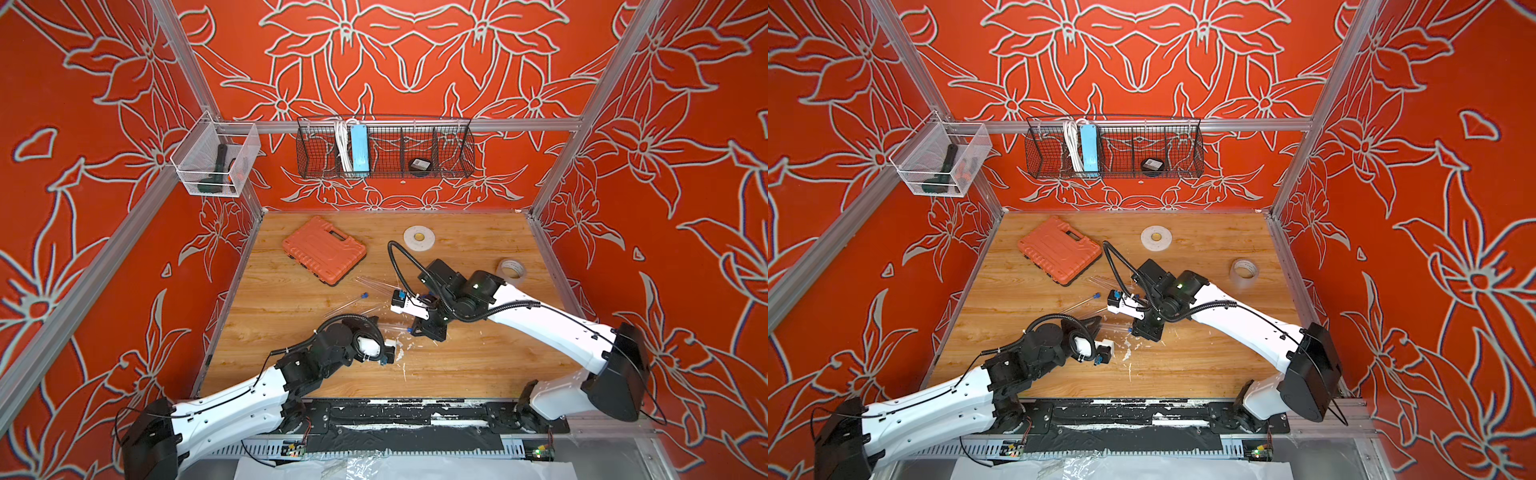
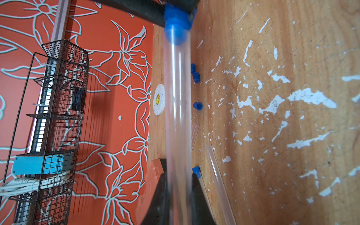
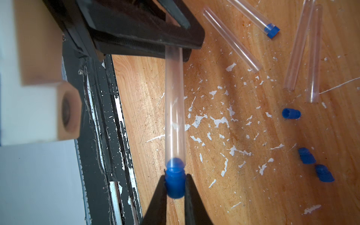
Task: Insert stoppers into test tubes
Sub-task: Insert the stopper into the test tube.
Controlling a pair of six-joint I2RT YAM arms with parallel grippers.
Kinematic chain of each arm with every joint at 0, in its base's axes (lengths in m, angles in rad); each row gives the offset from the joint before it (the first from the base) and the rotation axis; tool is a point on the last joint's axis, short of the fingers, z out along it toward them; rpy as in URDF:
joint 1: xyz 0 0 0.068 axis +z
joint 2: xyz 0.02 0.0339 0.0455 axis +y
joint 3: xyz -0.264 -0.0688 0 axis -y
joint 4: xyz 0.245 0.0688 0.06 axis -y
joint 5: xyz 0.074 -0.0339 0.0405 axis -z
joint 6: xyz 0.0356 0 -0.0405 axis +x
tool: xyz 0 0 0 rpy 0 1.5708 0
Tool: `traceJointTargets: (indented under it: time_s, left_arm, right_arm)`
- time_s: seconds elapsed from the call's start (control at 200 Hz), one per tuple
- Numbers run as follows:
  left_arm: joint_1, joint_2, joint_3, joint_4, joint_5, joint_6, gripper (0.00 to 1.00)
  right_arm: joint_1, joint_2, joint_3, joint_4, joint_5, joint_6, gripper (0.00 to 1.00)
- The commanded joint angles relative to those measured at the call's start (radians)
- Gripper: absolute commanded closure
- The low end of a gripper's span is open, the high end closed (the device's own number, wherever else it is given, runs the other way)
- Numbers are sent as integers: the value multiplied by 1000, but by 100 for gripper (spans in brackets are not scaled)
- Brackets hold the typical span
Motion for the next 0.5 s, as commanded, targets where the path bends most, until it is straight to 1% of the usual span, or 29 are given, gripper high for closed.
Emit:
traceJointTargets:
  time_s: [0.0,0.13,0.31,0.495]
  left_arm:
    - [-30,-7,-8,8,35,32,100]
    - [-58,-11,-10,-1,16,58,100]
    - [-134,-58,-37,-9,-7,157,100]
    - [-174,-78,-41,12,13,209,100]
  right_arm:
    - [16,28,48,-7,-15,-31,90]
    - [22,38,66,-10,-16,-40,91]
    - [24,33,95,5,-18,-50,92]
    - [23,36,112,53,-53,-48,93]
